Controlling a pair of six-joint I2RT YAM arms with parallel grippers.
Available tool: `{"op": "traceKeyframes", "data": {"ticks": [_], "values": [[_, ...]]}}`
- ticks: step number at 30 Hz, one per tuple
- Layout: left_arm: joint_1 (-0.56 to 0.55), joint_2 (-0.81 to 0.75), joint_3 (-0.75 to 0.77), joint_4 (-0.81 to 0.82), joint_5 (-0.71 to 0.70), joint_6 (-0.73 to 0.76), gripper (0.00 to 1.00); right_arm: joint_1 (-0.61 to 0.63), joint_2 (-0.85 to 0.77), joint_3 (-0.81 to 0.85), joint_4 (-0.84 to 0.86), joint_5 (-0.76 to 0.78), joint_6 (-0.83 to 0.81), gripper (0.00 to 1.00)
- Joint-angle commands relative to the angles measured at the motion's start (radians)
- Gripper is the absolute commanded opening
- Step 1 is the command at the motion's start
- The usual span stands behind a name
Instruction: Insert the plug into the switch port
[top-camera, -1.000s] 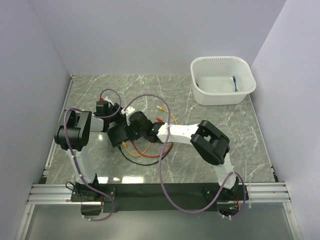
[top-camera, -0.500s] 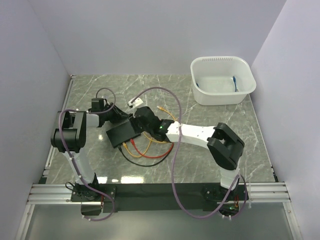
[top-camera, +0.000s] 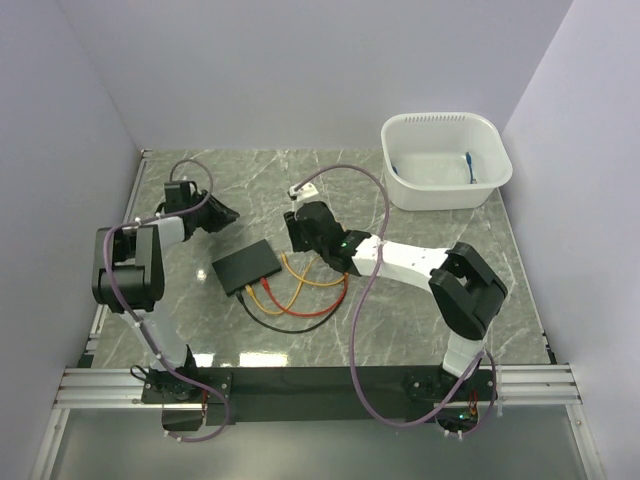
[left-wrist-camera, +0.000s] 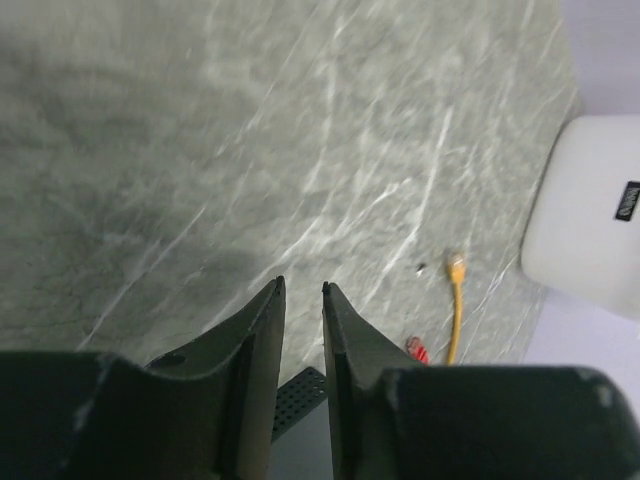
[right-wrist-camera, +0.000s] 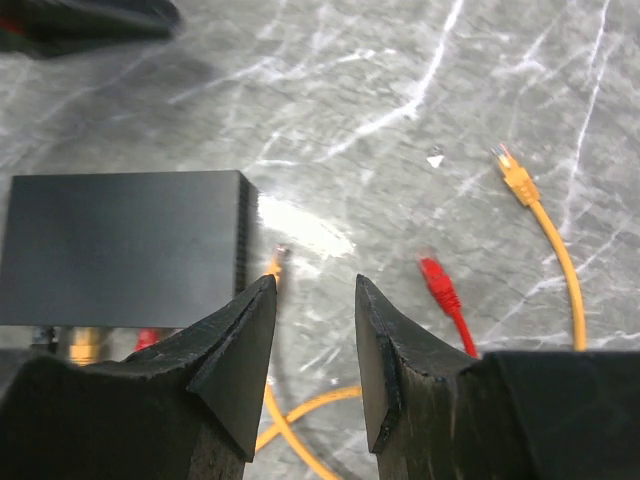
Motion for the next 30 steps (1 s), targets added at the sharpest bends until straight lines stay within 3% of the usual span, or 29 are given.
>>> {"op": "traceKeyframes", "data": {"ticks": [1,15,22,30], "values": [[0.019,-0.099,0.045,-0.001,-0.031,0.05,0.28,-0.021,-0.034,-0.011,0.036,-0.028,0.025,0.45],[0.056,-0.322,-0.186,0.234,-0.078,0.2,0.28,-0.027,0.038,0.011,0.047,-0.126,0.025,0.45],[0.07,-0.339,-0.251,0.325,-0.057,0.167,0.28,-0.027,0.02,0.005,0.05,-0.166,0.031,0.45],[0.094,-0.398,-0.401,0.584,-0.013,0.121,0.36,-0.027,-0.032,-0.035,0.056,-0.281,0.045,0.45]]}}
